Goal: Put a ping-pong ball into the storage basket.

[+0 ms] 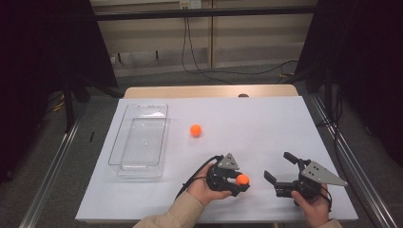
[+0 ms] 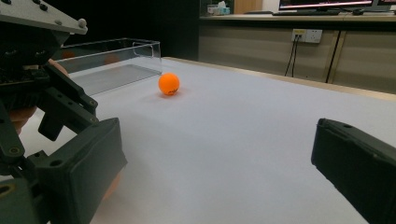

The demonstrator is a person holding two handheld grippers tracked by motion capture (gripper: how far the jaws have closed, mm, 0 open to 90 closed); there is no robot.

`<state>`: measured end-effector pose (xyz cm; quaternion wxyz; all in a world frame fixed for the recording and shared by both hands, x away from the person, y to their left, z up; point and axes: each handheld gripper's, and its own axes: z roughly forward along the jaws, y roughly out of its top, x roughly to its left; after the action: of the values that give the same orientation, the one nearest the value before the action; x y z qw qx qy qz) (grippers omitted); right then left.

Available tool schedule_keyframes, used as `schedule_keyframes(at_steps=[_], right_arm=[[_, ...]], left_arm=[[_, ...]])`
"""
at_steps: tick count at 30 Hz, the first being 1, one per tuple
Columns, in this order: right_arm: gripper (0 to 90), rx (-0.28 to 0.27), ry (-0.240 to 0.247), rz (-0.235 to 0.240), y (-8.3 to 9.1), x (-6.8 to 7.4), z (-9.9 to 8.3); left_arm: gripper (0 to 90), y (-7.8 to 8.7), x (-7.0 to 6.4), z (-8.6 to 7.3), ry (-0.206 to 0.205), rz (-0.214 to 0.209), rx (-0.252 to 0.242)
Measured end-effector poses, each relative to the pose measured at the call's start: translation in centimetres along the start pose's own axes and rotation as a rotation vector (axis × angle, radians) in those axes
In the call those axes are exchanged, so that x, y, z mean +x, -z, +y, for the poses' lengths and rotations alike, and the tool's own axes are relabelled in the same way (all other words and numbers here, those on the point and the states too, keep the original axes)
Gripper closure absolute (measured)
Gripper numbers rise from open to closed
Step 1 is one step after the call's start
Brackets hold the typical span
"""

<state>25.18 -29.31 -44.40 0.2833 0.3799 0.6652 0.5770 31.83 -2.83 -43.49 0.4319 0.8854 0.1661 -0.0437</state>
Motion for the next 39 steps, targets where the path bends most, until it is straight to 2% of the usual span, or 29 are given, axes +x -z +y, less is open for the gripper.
schedule_keyframes(at_steps=[9, 12, 17, 39], right_arm=[[2.0, 0.001, 0.001, 0.000, 0.0, 0.0, 0.0], [1.9, 0.001, 0.000, 0.001, 0.0, 0.0, 0.0], [1.9, 0.001, 0.000, 0.001, 0.0, 0.0, 0.0], [1.9, -0.001, 0.000, 0.002, 0.0, 0.0, 0.0]], left_arm=[[50.9, 0.5, 0.2, 0.1, 0.014, 0.005, -0.011], [50.8, 0.7, 0.3, 0.0, 0.031, 0.009, -0.018], [50.8, 1.0, 0.5, 0.0, 0.033, 0.009, -0.008], [50.9, 2.1, 1.2, 0.1, 0.060, 0.025, -0.023]])
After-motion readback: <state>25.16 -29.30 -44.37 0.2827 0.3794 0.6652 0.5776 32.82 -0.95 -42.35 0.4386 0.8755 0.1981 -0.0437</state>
